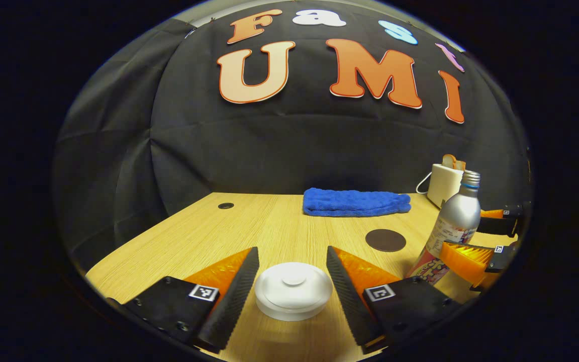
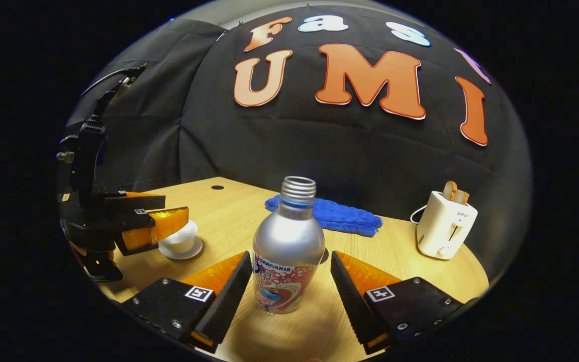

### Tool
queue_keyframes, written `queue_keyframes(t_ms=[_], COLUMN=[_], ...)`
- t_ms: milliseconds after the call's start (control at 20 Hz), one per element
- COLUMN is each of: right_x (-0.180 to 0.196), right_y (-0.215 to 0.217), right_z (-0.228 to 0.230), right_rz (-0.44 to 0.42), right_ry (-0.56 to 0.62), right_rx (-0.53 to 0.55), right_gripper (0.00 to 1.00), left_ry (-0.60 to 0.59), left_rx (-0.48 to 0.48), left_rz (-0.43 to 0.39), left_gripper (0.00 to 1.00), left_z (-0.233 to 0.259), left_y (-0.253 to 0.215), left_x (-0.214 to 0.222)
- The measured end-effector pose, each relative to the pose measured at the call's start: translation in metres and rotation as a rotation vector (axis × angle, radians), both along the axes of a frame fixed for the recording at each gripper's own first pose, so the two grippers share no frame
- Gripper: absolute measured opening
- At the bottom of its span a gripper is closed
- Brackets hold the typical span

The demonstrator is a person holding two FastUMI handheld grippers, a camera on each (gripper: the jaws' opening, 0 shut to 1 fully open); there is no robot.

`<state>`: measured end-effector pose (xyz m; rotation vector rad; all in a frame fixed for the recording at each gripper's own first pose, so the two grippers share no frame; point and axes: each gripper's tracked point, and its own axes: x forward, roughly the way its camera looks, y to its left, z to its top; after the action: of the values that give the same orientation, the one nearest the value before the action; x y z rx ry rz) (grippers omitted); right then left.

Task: Open the teacup lid with one hand, grasp the water bottle and pour water into the teacup with the other hand; after pouring, place the water bottle on the coaster and then close the teacup lid.

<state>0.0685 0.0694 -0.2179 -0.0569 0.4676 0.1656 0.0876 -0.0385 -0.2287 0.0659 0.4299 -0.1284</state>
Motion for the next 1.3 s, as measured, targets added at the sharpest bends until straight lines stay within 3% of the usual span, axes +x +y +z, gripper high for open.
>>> queue_keyframes(t_ms=[100, 150, 200, 300, 450, 500, 650, 750, 800, 900, 950, 1000, 1050, 1250, 1300], right_x=[0.002, 0.003, 0.004, 0.006, 0.006, 0.006, 0.006, 0.009, 0.01, 0.012, 0.011, 0.011, 0.012, 0.015, 0.017], right_y=[0.0, -0.001, -0.001, 0.0, 0.001, 0.001, 0.003, 0.004, 0.005, 0.004, 0.005, 0.006, 0.005, 0.003, 0.003], right_z=[-0.008, -0.01, -0.012, -0.017, -0.019, -0.02, -0.022, -0.025, -0.025, -0.026, -0.026, -0.026, -0.025, -0.021, -0.018], right_rz=[0.005, 0.007, 0.007, 0.006, 0.009, 0.01, 0.017, 0.008, 0.011, 0.008, 0.007, 0.007, 0.003, 0.002, 0.004], right_ry=[0.019, 0.024, 0.029, 0.038, 0.05, 0.05, 0.055, 0.065, 0.071, 0.084, 0.087, 0.089, 0.089, 0.081, 0.074], right_rx=[0.007, 0.012, 0.014, 0.013, 0.002, -0.005, -0.014, -0.002, 0.008, 0.018, 0.022, 0.023, 0.025, 0.016, 0.007], right_gripper=[0.94, 0.94, 0.95, 0.95, 0.95, 0.95, 0.95, 0.9, 0.86, 0.83, 0.83, 0.82, 0.82, 0.8, 0.75], left_ry=[0.032, 0.048, 0.056, 0.063, 0.061, 0.052, 0.052, 0.045, 0.034, 0.031, 0.021, 0.019, 0.014, -0.017, -0.032], left_rx=[0.033, 0.032, 0.029, 0.036, 0.035, 0.026, 0.025, 0.018, 0.021, 0.018, 0.011, 0.005, -0.006, -0.025, -0.033], left_rz=[-0.018, -0.027, -0.029, -0.028, -0.032, -0.032, -0.033, -0.032, -0.019, -0.01, -0.009, -0.003, 0.002, 0.019, 0.02], left_gripper=[0.82, 0.71, 0.77, 0.64, 0.67, 0.57, 0.57, 0.53, 0.57, 0.37, 0.33, 0.36, 0.29, 0.3, 0.29], left_z=[-0.011, -0.015, -0.02, -0.022, -0.021, -0.019, -0.021, -0.02, -0.019, -0.019, -0.017, -0.016, -0.016, -0.007, -0.001], left_y=[-0.004, -0.008, -0.009, -0.007, -0.007, -0.009, -0.008, -0.009, -0.004, -0.003, -0.004, -0.002, -0.003, -0.001, 0.0], left_x=[0.0, 0.001, 0.002, 0.003, 0.006, 0.006, 0.008, 0.009, 0.008, 0.01, 0.012, 0.013, 0.013, 0.016, 0.017])
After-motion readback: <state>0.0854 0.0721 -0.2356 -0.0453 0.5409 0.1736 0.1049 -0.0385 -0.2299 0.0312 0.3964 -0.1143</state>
